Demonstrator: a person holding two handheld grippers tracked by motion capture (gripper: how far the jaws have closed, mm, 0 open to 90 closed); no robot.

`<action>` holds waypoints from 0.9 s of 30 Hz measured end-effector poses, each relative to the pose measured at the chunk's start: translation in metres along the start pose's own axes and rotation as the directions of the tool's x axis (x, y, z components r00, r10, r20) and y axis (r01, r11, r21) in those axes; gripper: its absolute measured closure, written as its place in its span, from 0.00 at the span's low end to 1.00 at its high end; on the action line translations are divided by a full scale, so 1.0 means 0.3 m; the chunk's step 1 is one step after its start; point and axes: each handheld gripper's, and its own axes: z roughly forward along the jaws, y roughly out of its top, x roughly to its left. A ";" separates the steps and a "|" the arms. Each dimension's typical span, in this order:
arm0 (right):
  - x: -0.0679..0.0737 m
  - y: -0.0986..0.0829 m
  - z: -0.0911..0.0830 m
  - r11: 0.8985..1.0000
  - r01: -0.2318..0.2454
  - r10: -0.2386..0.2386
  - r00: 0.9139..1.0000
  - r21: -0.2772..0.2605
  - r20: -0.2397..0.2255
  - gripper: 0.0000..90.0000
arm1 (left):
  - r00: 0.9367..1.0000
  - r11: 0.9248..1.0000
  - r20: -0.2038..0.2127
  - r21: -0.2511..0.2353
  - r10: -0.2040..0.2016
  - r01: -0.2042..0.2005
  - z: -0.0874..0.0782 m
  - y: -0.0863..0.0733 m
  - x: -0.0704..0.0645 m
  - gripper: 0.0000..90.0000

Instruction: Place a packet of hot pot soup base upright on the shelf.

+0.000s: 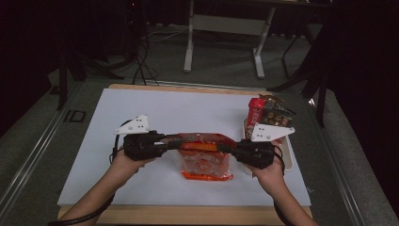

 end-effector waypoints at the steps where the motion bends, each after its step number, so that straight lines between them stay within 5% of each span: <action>1: 0.000 0.000 0.000 1.000 0.000 0.000 1.000 0.000 0.000 1.00 | 1.000 1.000 0.000 0.000 0.000 0.000 0.000 0.000 0.000 0.82; 3: 0.000 0.011 -0.011 1.000 0.004 -0.004 1.000 -0.012 0.005 1.00 | 1.000 1.000 -0.017 -0.017 -0.007 0.007 -0.004 0.006 -0.006 0.61; 13: -0.001 0.035 -0.028 0.999 0.006 -0.005 1.000 -0.032 0.011 1.00 | 0.998 0.996 -0.026 -0.075 -0.058 0.055 -0.039 -0.005 0.024 0.18; 19: -0.007 0.060 -0.056 0.998 0.000 0.002 1.000 -0.058 0.027 1.00 | 0.995 0.995 -0.079 -0.077 -0.066 0.060 -0.043 -0.042 0.041 0.04; 27: -0.017 0.108 -0.115 0.994 0.004 0.003 0.998 -0.108 0.064 1.00 | 0.990 0.995 -0.117 -0.074 -0.082 0.074 -0.068 -0.108 0.057 0.03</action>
